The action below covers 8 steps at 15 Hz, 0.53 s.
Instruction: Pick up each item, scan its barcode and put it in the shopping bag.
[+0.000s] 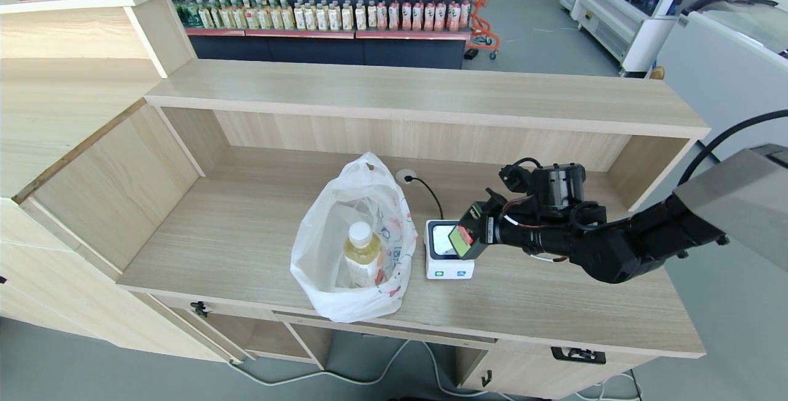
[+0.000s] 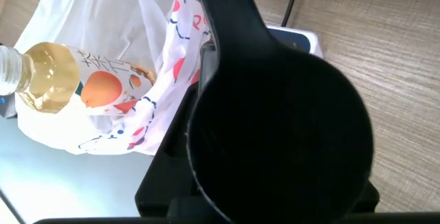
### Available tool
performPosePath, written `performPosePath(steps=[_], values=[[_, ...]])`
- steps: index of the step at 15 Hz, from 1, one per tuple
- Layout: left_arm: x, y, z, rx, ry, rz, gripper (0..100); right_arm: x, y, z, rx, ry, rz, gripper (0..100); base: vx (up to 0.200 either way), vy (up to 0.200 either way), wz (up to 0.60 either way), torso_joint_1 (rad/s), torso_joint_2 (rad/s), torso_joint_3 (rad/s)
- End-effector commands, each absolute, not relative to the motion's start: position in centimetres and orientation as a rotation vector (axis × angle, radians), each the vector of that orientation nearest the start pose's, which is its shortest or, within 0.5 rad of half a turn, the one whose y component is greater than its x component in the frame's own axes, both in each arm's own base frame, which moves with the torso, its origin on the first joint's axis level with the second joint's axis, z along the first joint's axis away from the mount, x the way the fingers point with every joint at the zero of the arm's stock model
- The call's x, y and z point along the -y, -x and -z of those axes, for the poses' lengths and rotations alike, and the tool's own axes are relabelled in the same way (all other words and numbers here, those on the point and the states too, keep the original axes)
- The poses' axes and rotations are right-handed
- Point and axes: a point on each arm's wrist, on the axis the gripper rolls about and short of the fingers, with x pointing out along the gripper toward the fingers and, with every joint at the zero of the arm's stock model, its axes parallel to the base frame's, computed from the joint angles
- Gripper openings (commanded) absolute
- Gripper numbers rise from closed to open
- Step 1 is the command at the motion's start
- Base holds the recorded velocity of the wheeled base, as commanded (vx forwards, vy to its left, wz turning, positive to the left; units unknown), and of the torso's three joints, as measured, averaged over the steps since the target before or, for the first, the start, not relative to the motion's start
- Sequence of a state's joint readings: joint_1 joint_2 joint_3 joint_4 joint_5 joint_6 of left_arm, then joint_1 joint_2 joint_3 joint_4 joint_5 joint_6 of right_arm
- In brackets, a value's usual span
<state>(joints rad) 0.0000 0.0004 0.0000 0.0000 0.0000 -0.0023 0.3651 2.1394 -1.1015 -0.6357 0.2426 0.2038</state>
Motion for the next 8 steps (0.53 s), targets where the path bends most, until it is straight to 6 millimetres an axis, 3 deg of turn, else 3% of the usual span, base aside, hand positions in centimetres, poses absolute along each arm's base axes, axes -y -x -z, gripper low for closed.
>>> performPosePath(steps=[1, 8], values=[[0.0, 2.3, -7.5, 0.000, 0.003, 0.000, 100, -16.0, -38.9, -9.4, -0.466, -0.166, -0.564, 0, 0.000, 0.000, 0.00, 0.000, 0.00, 0.000], [0.0, 2.3, -7.6, -0.002, 0.003, 0.000, 100, -18.7, -40.1, -8.0, -0.462, -0.152, -0.596, 0, 0.000, 0.000, 0.00, 0.000, 0.00, 0.000]])
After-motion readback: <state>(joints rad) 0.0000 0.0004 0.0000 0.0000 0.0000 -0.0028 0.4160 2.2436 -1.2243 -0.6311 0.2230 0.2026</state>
